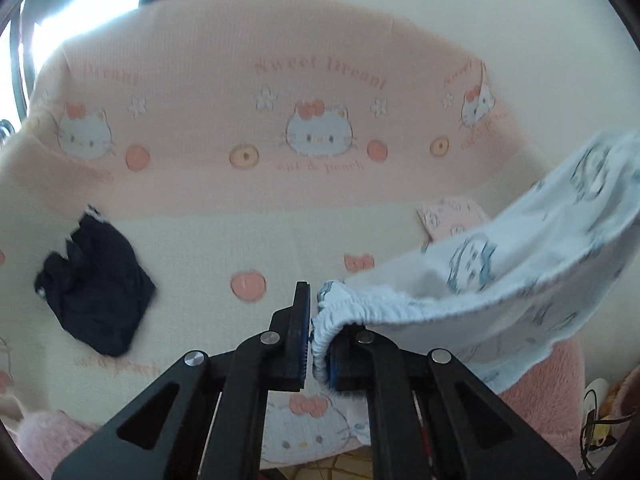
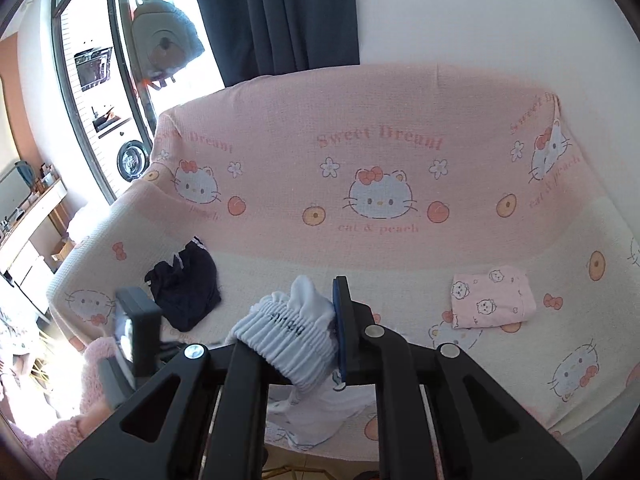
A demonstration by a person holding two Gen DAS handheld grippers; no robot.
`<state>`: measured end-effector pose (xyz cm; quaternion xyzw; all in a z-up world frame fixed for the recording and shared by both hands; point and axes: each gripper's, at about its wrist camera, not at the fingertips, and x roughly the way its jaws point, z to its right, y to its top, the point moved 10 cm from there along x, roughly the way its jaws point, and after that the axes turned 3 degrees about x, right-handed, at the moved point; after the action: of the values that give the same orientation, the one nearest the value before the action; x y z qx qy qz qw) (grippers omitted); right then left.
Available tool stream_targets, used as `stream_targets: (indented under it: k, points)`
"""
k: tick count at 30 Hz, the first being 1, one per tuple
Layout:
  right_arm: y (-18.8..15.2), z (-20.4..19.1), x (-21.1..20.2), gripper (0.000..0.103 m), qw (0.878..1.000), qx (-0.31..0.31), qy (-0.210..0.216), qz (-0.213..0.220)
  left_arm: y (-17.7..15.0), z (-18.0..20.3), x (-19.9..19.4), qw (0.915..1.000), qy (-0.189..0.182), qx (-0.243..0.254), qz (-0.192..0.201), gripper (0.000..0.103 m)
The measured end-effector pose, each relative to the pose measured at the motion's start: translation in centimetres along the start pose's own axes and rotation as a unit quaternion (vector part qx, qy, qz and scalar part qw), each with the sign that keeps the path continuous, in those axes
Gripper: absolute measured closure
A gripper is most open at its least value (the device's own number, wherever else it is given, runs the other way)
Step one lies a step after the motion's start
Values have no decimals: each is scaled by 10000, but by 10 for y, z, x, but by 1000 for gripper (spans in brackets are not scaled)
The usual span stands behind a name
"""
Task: Fold clothes
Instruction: 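Hold the waistband with both grippers and shake the pants out above the blanket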
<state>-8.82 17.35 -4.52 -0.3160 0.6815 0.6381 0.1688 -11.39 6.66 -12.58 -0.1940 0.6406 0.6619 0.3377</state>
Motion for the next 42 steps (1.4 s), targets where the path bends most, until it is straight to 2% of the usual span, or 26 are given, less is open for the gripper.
stream_targets:
  k: [3, 6, 8, 11, 12, 14, 15, 17, 19, 21, 24, 26, 28, 29, 30, 35, 38, 40, 42]
  points:
    - [16, 12, 12, 93, 9981, -282, -547, 93, 74, -9, -52, 9963, 216, 263, 785, 95]
    - [48, 11, 5, 93, 9980, -182, -434, 419, 124, -10, -105, 9864, 448, 479, 1505, 95]
    - [70, 8, -6, 93, 9967, -130, -369, 714, 138, -14, -127, 9825, 549, 487, 1713, 95]
    - [80, 2, -20, 87, 9944, -191, -487, 915, 109, -31, -123, 9910, 492, 65, 1241, 95]
    - [72, 2, -16, 87, 9954, -195, -487, 801, 86, -39, -113, 9937, 385, -166, 1043, 95]
    - [32, 3, 14, 87, 9991, -112, -355, 211, 27, -54, -70, 9974, 182, -611, 323, 95]
    - [3, 5, 33, 87, 9995, 2, -263, -182, -11, -58, -40, 9958, 96, -885, -194, 95]
    - [-56, 9, 69, 87, 9952, 240, -77, -947, -81, -68, 10, 9834, -82, -1344, -1213, 95]
    - [-99, 7, 91, 87, 9884, 468, 74, -1444, -126, -67, 39, 9747, -144, -1419, -1723, 95]
    - [-124, 1, 102, 87, 9844, 521, 176, -1670, -154, -62, 59, 9674, -271, -1354, -2121, 94]
    - [-129, -13, 103, 84, 9851, 425, 358, -1627, -186, -52, 85, 9536, -566, -1168, -2716, 87]
    - [-120, -22, 100, 84, 9861, 388, 555, -1517, -193, -47, 87, 9570, -377, -842, -2751, 84]
    - [-114, -30, 102, 83, 9872, 216, 557, -1477, -192, -40, 87, 9618, -326, -575, -2658, 75]
    - [-114, -31, 105, 83, 9877, 129, 490, -1476, -189, -36, 87, 9639, -352, -491, -2594, 60]
    - [-115, -33, 107, 83, 9875, 91, 470, -1504, -187, -33, 87, 9642, -318, -402, -2603, 53]
    - [-122, -37, 116, 83, 9836, 211, 633, -1675, -172, -29, 89, 9718, -57, 135, -2354, 53]
    - [-122, -40, 114, 83, 9824, 250, 743, -1695, -157, -11, 89, 9769, -273, 437, -2073, 54]
    - [-122, -41, 114, 82, 9819, 209, 768, -1721, -140, -14, 91, 9801, -139, 446, -1928, 100]
    - [-126, -41, 119, 73, 9804, 52, 714, -1836, -116, -39, 80, 9844, 230, 4, -1745, 99]
